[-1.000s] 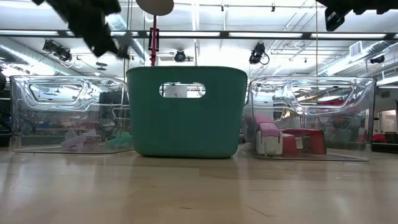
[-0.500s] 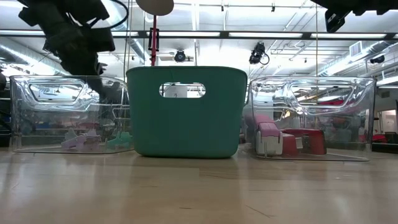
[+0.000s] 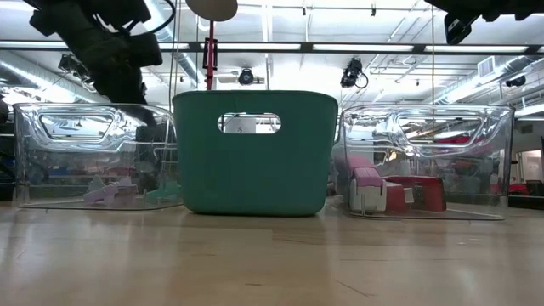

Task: Pick and place Stapler, Stapler remover, tape
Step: Put the black stapler remover into the left transparent bin, then return to Home Position

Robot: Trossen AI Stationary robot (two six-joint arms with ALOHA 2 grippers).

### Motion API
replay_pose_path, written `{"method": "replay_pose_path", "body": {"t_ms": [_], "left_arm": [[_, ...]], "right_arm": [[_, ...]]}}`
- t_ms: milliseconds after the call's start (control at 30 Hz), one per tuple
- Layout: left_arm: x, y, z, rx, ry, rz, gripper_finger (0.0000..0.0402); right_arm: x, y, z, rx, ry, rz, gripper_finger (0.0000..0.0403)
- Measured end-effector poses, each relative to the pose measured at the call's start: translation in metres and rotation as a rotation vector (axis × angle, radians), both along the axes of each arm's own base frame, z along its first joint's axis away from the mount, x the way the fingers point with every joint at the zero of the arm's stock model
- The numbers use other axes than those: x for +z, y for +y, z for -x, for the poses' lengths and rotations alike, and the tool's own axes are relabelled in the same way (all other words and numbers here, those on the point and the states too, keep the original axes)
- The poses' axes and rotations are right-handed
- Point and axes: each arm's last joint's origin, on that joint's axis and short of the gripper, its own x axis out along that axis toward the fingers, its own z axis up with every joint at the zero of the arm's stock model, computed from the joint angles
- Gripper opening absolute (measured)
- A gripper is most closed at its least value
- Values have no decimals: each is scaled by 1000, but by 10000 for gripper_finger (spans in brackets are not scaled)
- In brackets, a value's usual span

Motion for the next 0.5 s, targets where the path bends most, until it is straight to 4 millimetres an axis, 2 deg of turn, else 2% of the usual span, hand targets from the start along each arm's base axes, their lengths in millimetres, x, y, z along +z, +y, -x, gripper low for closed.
{"method": "replay_pose_path", "body": {"t_ms": [333, 500], "left_arm": [[1, 1, -1, 44, -26, 15, 139], [1, 1, -1, 46, -28, 22, 173]], "right_arm": [[0, 0, 0, 0, 0, 1, 18], [0, 0, 0, 0, 0, 1, 20]]}}
